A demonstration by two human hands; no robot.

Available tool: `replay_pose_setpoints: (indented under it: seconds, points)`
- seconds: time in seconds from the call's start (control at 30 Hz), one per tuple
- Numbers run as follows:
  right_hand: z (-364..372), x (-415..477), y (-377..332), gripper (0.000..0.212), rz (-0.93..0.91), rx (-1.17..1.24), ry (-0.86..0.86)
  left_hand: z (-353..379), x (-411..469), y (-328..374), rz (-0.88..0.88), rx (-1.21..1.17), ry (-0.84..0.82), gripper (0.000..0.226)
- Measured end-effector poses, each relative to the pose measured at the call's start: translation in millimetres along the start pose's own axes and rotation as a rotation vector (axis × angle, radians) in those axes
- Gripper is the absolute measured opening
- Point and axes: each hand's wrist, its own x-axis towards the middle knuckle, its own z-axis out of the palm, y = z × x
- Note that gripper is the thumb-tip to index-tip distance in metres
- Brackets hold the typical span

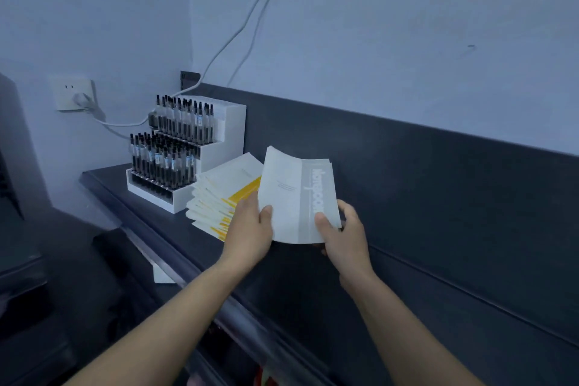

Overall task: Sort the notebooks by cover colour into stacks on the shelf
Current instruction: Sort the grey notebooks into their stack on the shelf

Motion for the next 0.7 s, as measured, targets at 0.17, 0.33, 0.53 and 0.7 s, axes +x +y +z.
replay_pose_setpoints:
  seconds: [0.17,0.33,0.53,0.7]
  points:
    - [-33,-43,2,0.035,-0.039,-0.039,0.111,17,-37,20,0.071,-0.027,-0.02,0.035]
    - [-64,-98,7,0.028,-0.043,-0.107,0.237,23,-87,48,0.037,-0.076,-0.122,0.023]
    - [-113,-160,7,0.032,-0.053,-0.315,0.369,42,-143,82,0.116,-0.085,-0.22,0.023]
    - [-167,-207,5,0.03,-0.013,-0.503,0.47,69,-188,122,0.143,-0.093,-0.304,0.026]
